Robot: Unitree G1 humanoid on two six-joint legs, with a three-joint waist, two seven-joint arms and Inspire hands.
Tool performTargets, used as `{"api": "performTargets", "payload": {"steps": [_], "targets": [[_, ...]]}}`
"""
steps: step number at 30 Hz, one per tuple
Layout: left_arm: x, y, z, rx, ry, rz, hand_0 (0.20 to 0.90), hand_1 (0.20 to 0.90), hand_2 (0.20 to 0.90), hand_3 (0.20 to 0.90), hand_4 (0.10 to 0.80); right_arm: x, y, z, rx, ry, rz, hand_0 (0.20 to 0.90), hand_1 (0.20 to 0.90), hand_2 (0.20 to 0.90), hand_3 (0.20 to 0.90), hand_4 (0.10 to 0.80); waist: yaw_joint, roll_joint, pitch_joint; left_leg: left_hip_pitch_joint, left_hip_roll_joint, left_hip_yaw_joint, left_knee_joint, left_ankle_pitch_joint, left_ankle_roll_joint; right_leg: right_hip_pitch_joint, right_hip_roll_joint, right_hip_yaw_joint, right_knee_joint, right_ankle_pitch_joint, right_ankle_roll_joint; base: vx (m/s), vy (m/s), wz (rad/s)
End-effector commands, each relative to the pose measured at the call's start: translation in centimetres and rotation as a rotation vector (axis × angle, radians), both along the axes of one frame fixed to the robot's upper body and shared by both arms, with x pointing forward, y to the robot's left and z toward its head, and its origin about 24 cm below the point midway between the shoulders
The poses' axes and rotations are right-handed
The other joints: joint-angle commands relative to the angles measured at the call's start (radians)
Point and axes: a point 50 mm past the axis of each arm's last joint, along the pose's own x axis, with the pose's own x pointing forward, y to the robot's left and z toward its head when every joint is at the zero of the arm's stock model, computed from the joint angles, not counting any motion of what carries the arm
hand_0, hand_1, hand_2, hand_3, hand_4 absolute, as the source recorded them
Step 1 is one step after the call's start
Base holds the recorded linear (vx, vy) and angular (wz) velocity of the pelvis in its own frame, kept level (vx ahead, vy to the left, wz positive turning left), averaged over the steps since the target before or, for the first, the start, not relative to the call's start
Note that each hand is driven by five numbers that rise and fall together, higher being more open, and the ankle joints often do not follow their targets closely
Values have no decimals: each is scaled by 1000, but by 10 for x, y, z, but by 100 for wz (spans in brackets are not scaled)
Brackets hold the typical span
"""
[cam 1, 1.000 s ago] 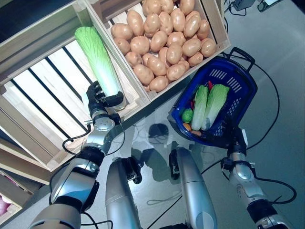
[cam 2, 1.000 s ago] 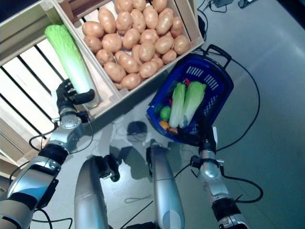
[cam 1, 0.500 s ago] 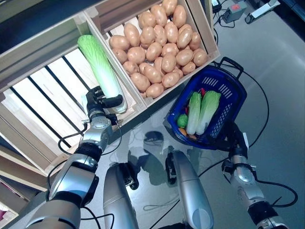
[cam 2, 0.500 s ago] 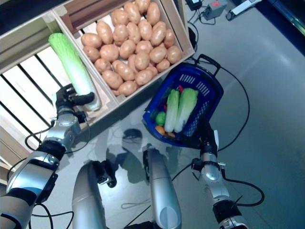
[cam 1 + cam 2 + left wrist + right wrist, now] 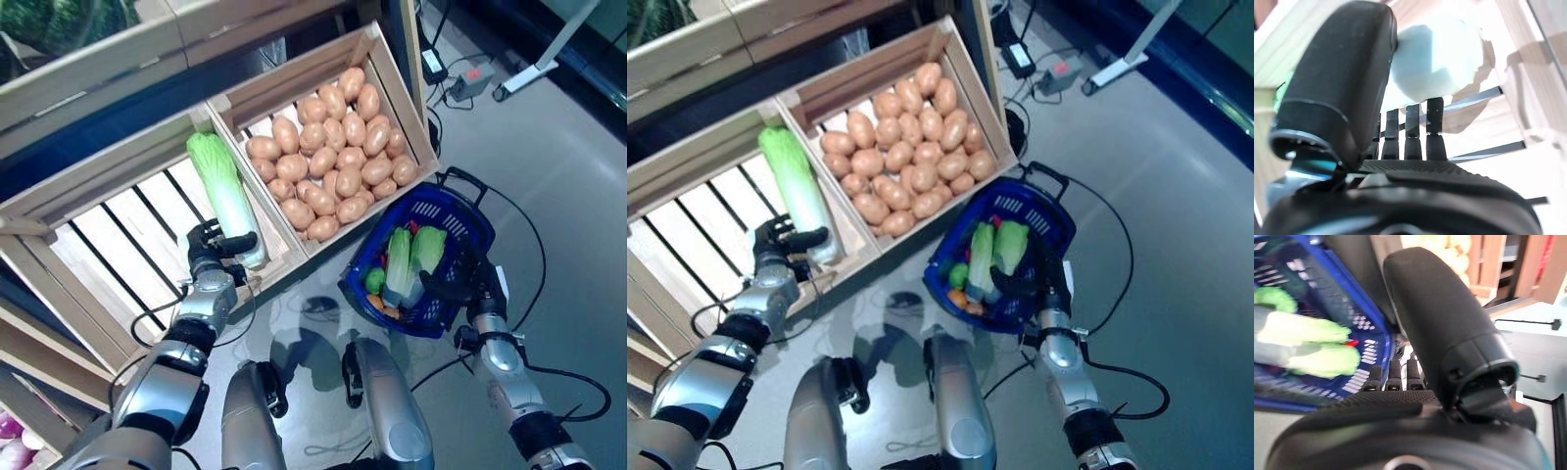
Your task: Put vegetables into the basket
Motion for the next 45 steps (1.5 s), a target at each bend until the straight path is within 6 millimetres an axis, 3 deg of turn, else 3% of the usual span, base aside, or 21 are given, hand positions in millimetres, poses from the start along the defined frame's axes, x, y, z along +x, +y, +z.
{"api": "performTargets", "payload": {"steps": [1, 5, 11, 15, 24, 36, 40, 45], "targets": [[-4, 2, 44, 3, -408, 124, 300, 300, 300, 300, 400, 3, 11, 33, 78, -245, 51, 900, 900, 900, 900, 800, 41, 44, -242, 201, -58, 24, -189, -19, 85, 143, 2, -19, -226, 168, -21, 70, -3, 5], [-23, -20, 12, -89, -391, 121, 300, 300, 300, 300, 400, 4, 23, 33, 145, -270, 95, 900, 900, 900, 900, 800, 76, 58, -306, 307, -82, 25, -358, 63, 69, 274, 36, -34, -438, 231, -26, 80, -1, -2], [-44, -35, 0, -70, -423, 89, 300, 300, 300, 300, 400, 2, 26, 36, 236, -298, 171, 900, 900, 900, 900, 800, 108, 65, -368, 434, -118, 12, -589, 153, 55, 419, 52, -52, -693, 310, -12, 72, 13, 4], [-52, -39, 5, -13, -477, 27, 300, 300, 300, 300, 400, 2, 28, 40, 283, -306, 220, 900, 900, 900, 900, 800, 127, 66, -399, 489, -131, 1, -717, 206, 49, 478, 57, -72, -805, 360, -1, 61, 12, 9], [-54, -62, 41, 143, -646, -291, 300, 300, 300, 300, 400, 10, 36, 48, 509, -282, 397, 900, 900, 900, 900, 800, 163, 69, -454, 549, -144, -21, -935, 288, 44, 538, 64, -97, -1000, 459, 21, 44, 5, 13], [-62, -85, 59, 248, -755, -609, 300, 300, 300, 300, 400, 25, 65, 72, 691, -217, 701, 900, 900, 900, 900, 800, 189, 58, -477, 551, -150, -20, -942, 278, 47, 547, 69, -102, -1028, 471, 22, 31, -1, 5], [-61, -90, 57, 214, -727, -671, 300, 300, 300, 300, 400, 30, 69, 74, 677, -181, 706, 900, 900, 900, 900, 800, 192, 54, -480, 556, -151, -21, -942, 276, 48, 552, 69, -99, -1028, 470, 21, 50, 5, 3], [-65, -100, 36, 35, -603, -785, 300, 300, 300, 300, 400, 32, 69, 72, 690, -158, 686, 900, 900, 900, 900, 800, 198, 54, -471, 564, -155, -24, -942, 273, 53, 558, 69, -94, -1028, 469, 22, 20, 4, 1]]}}
